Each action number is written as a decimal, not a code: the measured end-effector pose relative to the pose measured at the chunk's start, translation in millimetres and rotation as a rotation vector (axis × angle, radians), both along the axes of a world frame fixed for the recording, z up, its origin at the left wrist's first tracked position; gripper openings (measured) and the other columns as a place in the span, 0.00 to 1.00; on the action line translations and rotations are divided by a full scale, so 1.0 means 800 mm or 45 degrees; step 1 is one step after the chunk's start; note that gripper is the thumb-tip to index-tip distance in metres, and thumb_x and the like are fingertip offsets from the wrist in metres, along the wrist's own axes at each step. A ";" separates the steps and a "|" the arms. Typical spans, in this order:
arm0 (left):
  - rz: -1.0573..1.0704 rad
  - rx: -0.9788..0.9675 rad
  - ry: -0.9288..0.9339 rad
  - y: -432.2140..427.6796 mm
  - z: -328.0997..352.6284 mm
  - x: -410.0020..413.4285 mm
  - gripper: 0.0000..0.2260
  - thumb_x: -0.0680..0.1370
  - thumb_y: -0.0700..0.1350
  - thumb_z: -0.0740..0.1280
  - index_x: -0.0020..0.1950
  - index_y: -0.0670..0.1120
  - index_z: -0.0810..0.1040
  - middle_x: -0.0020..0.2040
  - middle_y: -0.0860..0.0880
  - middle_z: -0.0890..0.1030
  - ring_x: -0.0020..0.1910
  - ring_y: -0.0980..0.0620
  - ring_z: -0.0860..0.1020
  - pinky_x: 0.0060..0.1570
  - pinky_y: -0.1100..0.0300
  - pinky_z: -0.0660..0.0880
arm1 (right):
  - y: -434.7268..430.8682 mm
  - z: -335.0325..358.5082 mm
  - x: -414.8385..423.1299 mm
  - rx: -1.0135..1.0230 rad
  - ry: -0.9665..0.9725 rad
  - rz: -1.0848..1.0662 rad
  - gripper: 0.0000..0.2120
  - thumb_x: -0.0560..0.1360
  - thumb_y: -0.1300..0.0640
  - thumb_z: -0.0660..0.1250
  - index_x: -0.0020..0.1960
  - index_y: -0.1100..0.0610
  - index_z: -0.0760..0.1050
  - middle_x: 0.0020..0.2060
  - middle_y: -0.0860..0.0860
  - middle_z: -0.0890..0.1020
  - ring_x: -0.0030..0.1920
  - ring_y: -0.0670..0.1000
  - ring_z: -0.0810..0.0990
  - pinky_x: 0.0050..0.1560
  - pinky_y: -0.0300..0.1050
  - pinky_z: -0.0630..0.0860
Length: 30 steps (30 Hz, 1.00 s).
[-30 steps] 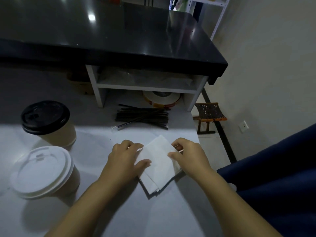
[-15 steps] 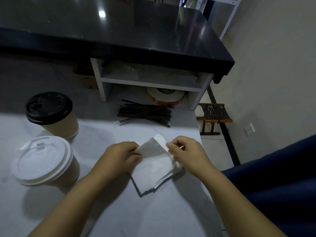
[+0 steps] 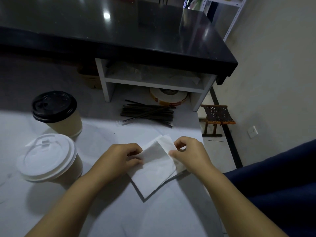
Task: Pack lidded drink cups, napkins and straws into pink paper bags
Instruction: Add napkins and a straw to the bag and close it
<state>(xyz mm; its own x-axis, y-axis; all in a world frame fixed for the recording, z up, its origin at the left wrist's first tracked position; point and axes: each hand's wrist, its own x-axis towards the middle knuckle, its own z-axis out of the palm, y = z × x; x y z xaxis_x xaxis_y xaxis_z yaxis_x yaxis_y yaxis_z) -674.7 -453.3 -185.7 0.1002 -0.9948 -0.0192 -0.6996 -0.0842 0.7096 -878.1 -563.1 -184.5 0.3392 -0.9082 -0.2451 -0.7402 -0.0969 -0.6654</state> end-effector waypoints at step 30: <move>0.317 0.142 0.064 -0.027 0.006 0.026 0.16 0.69 0.47 0.73 0.55 0.56 0.76 0.49 0.52 0.79 0.52 0.54 0.77 0.54 0.59 0.73 | -0.107 0.015 0.100 -0.635 0.733 0.719 0.08 0.77 0.56 0.61 0.54 0.56 0.75 0.51 0.55 0.78 0.48 0.59 0.76 0.41 0.47 0.68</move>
